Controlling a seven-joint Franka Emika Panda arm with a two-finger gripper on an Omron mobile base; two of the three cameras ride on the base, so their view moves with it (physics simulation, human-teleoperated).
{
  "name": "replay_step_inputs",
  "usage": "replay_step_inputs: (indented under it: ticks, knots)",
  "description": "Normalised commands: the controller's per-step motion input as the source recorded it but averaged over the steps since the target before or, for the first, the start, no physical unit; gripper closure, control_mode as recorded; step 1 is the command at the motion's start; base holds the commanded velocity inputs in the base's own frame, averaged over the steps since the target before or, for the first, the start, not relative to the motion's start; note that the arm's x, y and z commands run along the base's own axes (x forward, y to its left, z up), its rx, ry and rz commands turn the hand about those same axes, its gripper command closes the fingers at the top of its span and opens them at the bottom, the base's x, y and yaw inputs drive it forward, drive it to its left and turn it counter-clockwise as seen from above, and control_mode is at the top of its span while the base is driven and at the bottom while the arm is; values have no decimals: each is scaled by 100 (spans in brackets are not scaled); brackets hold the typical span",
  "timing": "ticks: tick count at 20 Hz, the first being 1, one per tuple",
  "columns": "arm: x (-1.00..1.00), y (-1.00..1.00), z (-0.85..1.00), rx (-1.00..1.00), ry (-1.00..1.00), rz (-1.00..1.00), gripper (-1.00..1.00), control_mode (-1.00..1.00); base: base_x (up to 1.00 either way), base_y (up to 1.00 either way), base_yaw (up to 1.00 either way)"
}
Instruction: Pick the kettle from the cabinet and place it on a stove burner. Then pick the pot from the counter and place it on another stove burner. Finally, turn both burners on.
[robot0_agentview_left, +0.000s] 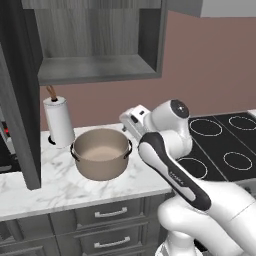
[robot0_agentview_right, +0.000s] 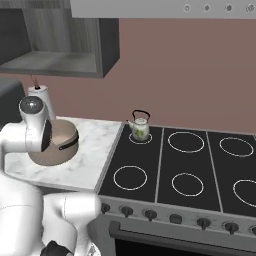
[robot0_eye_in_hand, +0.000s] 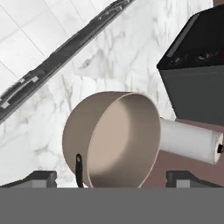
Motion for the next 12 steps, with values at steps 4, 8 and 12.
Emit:
replay_step_inputs:
  ticks: [4, 8, 12]
  knots:
    - [38, 7, -21, -11, 18, 5, -100, -100, 0, 0, 0]
    - [25, 13, -28, -9, 10, 4, -100, -100, 0, 0, 0]
    - [11, 13, -35, -7, 2, 3, -100, -100, 0, 0, 0]
